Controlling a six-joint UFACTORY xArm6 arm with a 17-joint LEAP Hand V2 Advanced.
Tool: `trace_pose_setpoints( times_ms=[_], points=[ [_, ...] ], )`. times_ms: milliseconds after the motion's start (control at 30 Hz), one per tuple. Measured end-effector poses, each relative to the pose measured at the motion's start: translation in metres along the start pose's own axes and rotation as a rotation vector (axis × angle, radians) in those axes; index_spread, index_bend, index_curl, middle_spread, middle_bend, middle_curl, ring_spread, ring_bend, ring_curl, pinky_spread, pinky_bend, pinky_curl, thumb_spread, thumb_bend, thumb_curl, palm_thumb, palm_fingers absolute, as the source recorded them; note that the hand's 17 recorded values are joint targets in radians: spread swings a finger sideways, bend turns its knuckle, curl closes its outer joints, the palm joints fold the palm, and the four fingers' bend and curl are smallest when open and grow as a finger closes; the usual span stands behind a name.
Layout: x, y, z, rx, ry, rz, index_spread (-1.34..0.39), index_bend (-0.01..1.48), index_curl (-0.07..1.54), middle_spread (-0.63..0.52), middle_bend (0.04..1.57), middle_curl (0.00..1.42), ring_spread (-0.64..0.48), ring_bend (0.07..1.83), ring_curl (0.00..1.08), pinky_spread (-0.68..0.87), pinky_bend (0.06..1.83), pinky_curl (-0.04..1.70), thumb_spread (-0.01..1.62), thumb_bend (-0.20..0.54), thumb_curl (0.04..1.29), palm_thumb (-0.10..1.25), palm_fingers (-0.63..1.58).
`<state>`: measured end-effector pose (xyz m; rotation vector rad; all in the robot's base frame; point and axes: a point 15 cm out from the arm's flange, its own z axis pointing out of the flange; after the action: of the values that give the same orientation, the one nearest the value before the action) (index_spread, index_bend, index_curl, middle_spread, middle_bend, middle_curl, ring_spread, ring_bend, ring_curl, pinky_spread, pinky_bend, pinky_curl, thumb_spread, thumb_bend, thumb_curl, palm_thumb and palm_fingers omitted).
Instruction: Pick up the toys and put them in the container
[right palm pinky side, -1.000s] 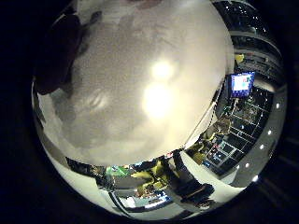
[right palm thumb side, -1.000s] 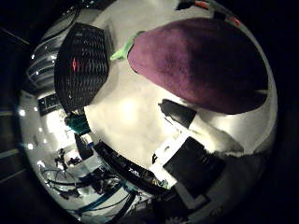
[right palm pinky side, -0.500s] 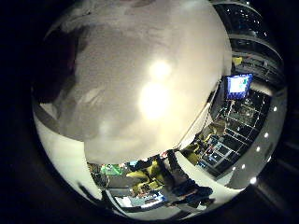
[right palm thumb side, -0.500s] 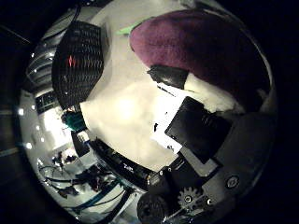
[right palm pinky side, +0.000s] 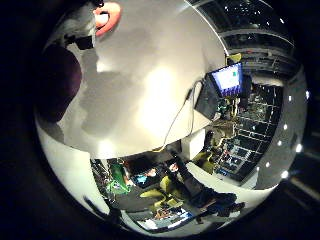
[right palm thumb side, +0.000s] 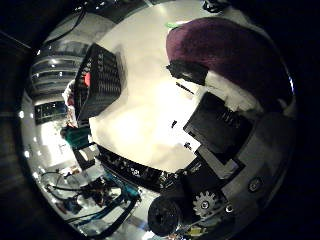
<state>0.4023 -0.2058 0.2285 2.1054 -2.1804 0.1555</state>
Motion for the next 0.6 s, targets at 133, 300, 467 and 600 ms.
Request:
trace_pose_setpoints(
  times_ms=[133, 300, 467, 600],
  points=[
    [0.001, 0.009, -0.035, 0.035, 0.014, 0.002, -0.20, 1.12, 0.67, -0.11, 1.27, 0.61, -0.18, 1.37, 0.54, -0.25, 1.24, 0.63, 0.98, -0.020, 0.45, 0.97, 1.25],
    [-0.015, 0.016, -0.069, 0.068, 0.020, -0.020, -0.20, 1.13, 0.66, -0.10, 1.28, 0.60, -0.17, 1.38, 0.54, -0.25, 1.23, 0.66, 0.98, -0.020, 0.47, 0.98, 1.25],
    [-0.042, 0.015, -0.095, 0.102, 0.022, -0.070, -0.19, 1.13, 0.65, -0.10, 1.29, 0.59, -0.17, 1.38, 0.53, -0.25, 1.22, 0.67, 0.98, -0.020, 0.48, 0.97, 1.25],
    [-0.065, 0.016, -0.108, 0.115, 0.019, -0.092, -0.19, 1.14, 0.65, -0.10, 1.29, 0.58, -0.17, 1.39, 0.53, -0.25, 1.21, 0.69, 0.98, -0.020, 0.48, 0.97, 1.25]
  ],
)
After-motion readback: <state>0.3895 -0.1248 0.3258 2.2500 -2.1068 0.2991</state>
